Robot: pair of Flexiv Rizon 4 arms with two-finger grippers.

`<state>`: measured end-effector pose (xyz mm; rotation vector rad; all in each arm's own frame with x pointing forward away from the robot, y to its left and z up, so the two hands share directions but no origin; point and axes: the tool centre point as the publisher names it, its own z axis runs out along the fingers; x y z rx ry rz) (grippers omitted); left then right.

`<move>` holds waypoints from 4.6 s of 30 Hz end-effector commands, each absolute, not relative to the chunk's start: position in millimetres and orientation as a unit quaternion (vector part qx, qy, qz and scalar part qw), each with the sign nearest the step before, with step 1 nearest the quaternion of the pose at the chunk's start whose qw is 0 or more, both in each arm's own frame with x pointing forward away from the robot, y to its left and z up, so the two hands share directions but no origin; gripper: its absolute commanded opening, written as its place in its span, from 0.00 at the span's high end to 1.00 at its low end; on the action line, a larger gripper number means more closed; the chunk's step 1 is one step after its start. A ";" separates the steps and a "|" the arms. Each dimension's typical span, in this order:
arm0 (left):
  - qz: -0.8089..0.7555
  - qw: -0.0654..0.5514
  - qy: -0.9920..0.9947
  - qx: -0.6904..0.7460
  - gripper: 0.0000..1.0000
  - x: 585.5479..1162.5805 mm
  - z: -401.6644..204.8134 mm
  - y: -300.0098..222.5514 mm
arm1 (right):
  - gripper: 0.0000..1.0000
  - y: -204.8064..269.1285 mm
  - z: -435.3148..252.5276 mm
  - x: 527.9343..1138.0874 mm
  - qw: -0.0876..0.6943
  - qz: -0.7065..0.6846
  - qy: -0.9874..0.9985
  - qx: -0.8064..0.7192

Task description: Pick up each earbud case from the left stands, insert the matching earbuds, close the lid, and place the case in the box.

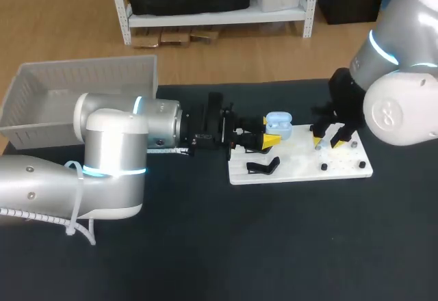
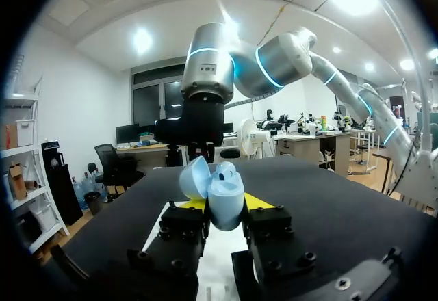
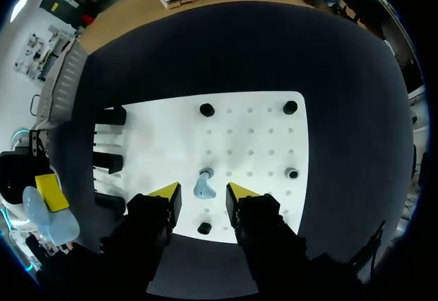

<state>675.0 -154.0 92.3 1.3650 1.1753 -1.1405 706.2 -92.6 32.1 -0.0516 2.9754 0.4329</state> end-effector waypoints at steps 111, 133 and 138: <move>-0.467 0.487 0.482 0.559 1.00 674.1 91.3 -154.1 | 1.00 11.8 188.6 635.8 0.046 0.060 0.952 -0.296; -0.467 0.487 0.482 0.559 1.00 674.1 91.3 -154.1 | 1.00 15.8 178.7 636.7 0.055 0.057 0.950 -0.302; -0.467 0.487 0.482 0.559 1.00 674.1 91.3 -154.1 | 1.00 19.1 174.0 638.1 0.059 0.053 0.949 -0.305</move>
